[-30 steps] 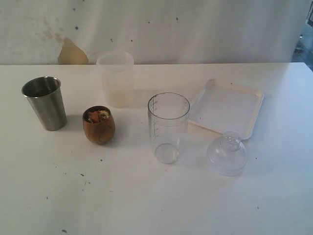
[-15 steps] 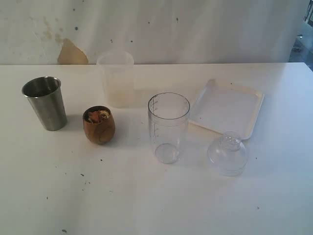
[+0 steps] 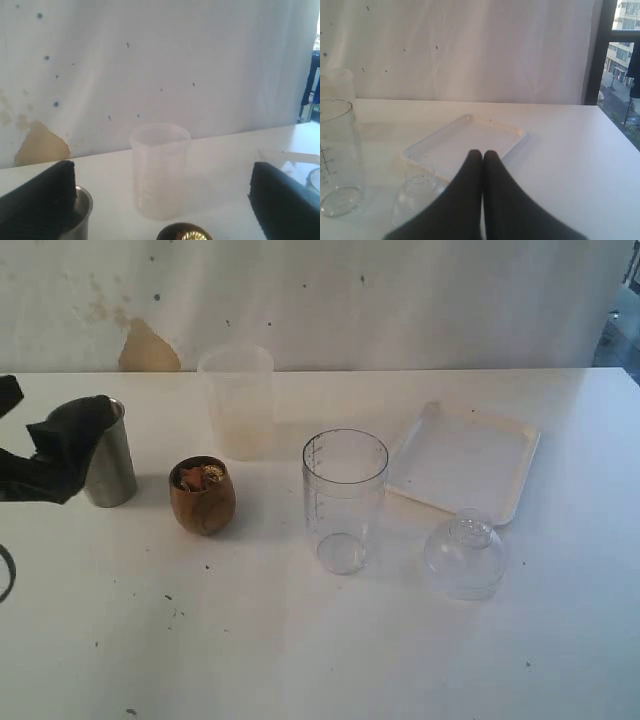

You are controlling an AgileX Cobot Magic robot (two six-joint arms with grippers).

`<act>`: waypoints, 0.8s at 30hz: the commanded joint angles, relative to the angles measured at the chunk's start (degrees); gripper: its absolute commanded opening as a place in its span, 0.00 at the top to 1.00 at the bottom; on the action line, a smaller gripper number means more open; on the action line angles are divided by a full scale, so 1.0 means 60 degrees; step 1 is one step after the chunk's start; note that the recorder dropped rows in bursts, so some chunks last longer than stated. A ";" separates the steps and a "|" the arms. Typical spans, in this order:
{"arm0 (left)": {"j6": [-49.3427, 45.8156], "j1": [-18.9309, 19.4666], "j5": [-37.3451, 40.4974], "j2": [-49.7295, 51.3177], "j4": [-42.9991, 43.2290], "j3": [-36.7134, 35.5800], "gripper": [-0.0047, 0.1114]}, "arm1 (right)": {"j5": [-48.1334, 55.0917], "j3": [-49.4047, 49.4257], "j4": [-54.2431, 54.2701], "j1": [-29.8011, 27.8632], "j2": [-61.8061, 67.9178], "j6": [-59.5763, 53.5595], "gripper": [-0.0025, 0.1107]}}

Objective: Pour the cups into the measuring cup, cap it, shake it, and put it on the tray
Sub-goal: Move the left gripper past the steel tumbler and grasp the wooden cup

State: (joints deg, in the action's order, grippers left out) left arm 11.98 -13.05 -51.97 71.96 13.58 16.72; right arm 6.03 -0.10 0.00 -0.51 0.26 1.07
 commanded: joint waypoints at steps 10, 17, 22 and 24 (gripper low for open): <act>0.0125 -0.0046 -0.2095 0.2499 0.1475 0.0288 0.19 | 0.0050 0.0017 0.0000 -0.0035 -0.0043 0.0034 0.98; 0.0249 -0.0046 -0.2068 0.3759 0.1895 0.0956 0.18 | 0.0050 0.0017 0.0000 -0.0035 -0.0043 0.0034 0.98; 0.0209 -0.0046 -0.2113 0.4662 0.1895 0.1472 0.09 | 0.0050 0.0017 0.0000 -0.0035 -0.0043 0.0034 0.98; 0.0184 -0.0046 -0.2113 0.4958 0.1895 0.1730 0.09 | 0.0050 0.0017 0.0000 -0.0035 -0.0043 0.0034 0.98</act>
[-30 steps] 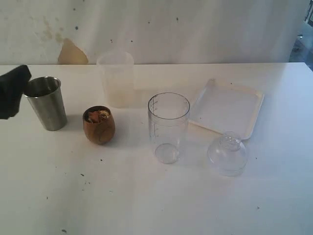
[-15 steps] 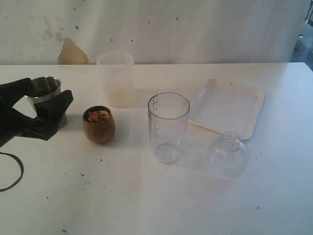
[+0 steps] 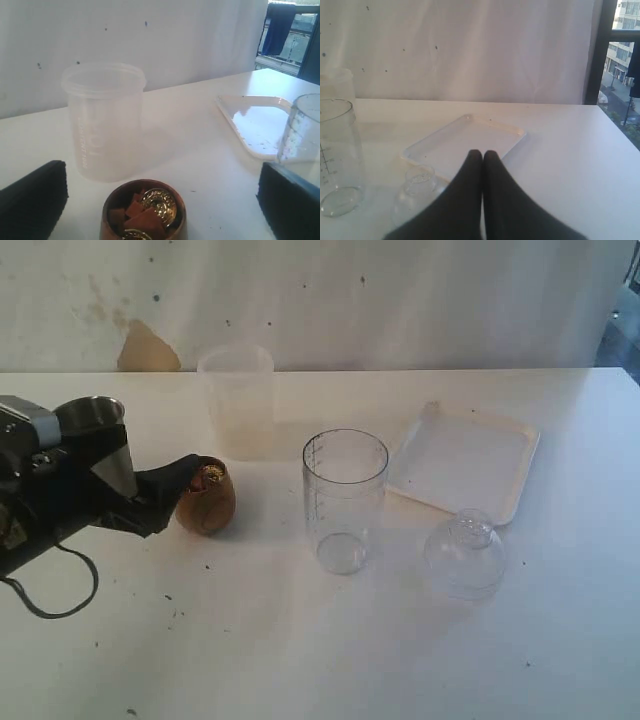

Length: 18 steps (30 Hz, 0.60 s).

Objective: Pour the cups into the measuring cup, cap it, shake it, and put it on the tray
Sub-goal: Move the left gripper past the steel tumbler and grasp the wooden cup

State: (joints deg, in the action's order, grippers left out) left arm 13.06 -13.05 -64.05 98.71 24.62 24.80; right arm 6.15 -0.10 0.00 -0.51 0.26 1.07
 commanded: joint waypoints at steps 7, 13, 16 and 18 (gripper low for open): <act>-0.0035 -0.0046 -0.0026 0.1172 0.0065 0.1118 0.09 | 0.0031 0.0017 0.0000 -0.0035 -0.0043 0.0034 0.98; -0.0219 -0.0046 -0.0017 0.1614 -0.0215 0.1624 0.09 | 0.0031 0.0017 0.0000 -0.0035 -0.0043 0.0034 0.98; -0.0239 -0.0046 0.0029 0.1769 -0.0232 0.1855 0.09 | 0.0031 0.0017 0.0000 -0.0035 -0.0043 0.0034 0.98; -0.0196 -0.0046 0.0183 0.1795 -0.0248 0.1964 0.09 | 0.0031 0.0017 0.0000 -0.0035 -0.0043 0.0034 0.98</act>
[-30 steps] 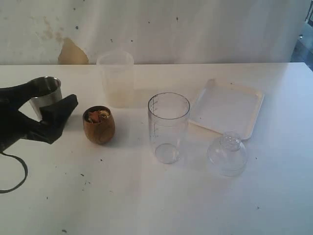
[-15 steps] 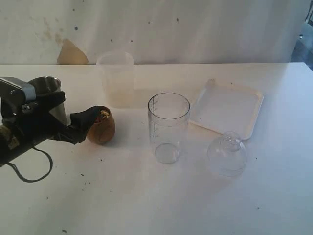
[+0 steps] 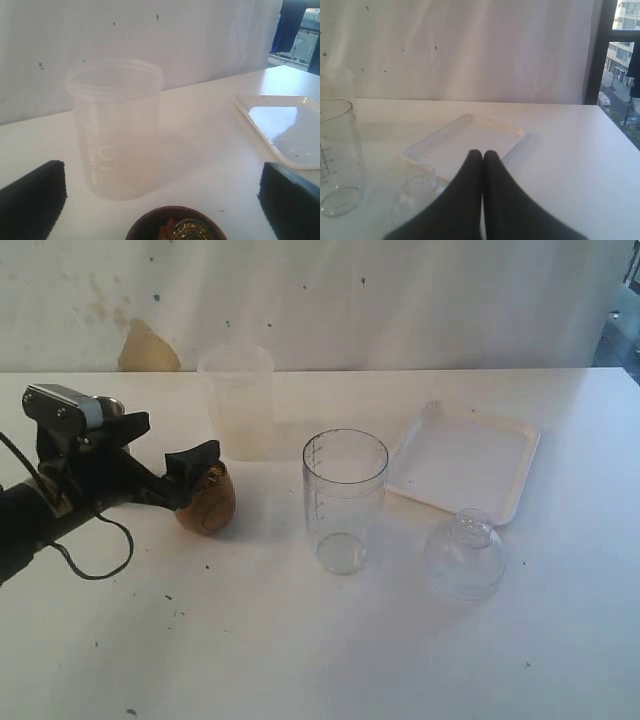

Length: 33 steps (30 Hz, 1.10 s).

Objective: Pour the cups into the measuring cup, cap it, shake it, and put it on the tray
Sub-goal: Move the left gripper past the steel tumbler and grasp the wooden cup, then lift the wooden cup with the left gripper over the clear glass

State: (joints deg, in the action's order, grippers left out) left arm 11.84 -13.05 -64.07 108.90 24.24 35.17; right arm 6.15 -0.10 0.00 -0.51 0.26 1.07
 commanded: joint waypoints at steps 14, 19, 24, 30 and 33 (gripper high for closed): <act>-0.0194 -0.0046 -0.0490 0.0777 -0.0019 0.0273 0.09 | 0.0031 0.0017 0.0000 -0.0035 -0.0043 0.0034 0.98; -0.0194 -0.0046 -0.0982 0.1455 0.0022 0.0363 0.09 | 0.0031 0.0017 0.0000 -0.0035 -0.0043 0.0034 0.98; -0.0194 -0.0046 -0.0982 0.1825 0.0704 0.0766 0.09 | 0.0031 0.0017 0.0000 -0.0035 -0.0043 0.0195 0.98; 0.0301 -0.0046 -0.0982 0.2675 0.0720 0.1329 0.09 | 0.0031 0.0017 0.0000 -0.0035 -0.0043 0.0191 0.98; 0.0399 -0.0046 -0.0982 0.3060 0.0780 0.1674 0.09 | 0.0031 0.0017 0.0000 -0.0035 -0.0043 0.0191 0.98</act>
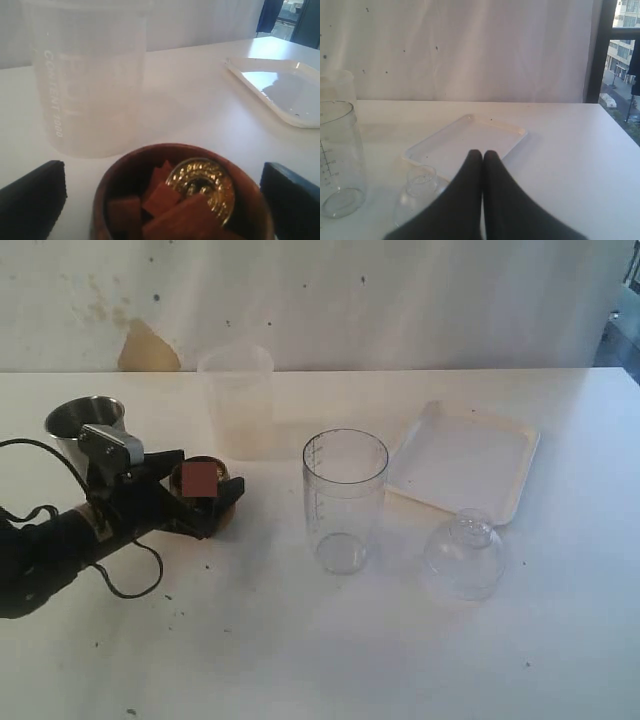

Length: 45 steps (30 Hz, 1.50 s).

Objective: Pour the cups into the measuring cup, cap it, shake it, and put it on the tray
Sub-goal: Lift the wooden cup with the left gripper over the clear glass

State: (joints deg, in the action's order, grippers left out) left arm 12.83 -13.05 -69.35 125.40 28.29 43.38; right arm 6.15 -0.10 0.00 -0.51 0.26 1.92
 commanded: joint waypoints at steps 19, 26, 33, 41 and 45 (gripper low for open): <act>0.0522 -0.0046 0.0138 0.1378 0.0419 0.1454 0.21 | 0.0031 0.0017 0.0000 -0.0035 -0.0043 0.0049 0.98; 0.0901 -0.0046 0.0776 0.1378 0.0726 0.1454 0.88 | 0.0031 0.0017 0.0000 -0.0035 -0.0043 0.0049 0.98; 0.1376 -0.0046 0.1308 0.0485 0.1514 0.1454 0.96 | 0.0031 0.0017 0.0000 -0.0035 -0.0043 0.0049 0.98; 0.1395 -0.0063 0.2977 -0.1750 0.2156 0.1454 0.96 | 0.0031 0.0017 0.0000 -0.0035 -0.0043 0.0049 0.98; 0.1390 -0.0063 0.3664 -0.2792 0.2690 0.1454 0.96 | 0.0031 0.0017 0.0000 -0.0035 -0.0043 0.0049 0.98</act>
State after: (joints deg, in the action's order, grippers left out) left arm 20.87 -13.18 -47.37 111.37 42.79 51.98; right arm 6.15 -0.10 0.00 -0.51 0.26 1.92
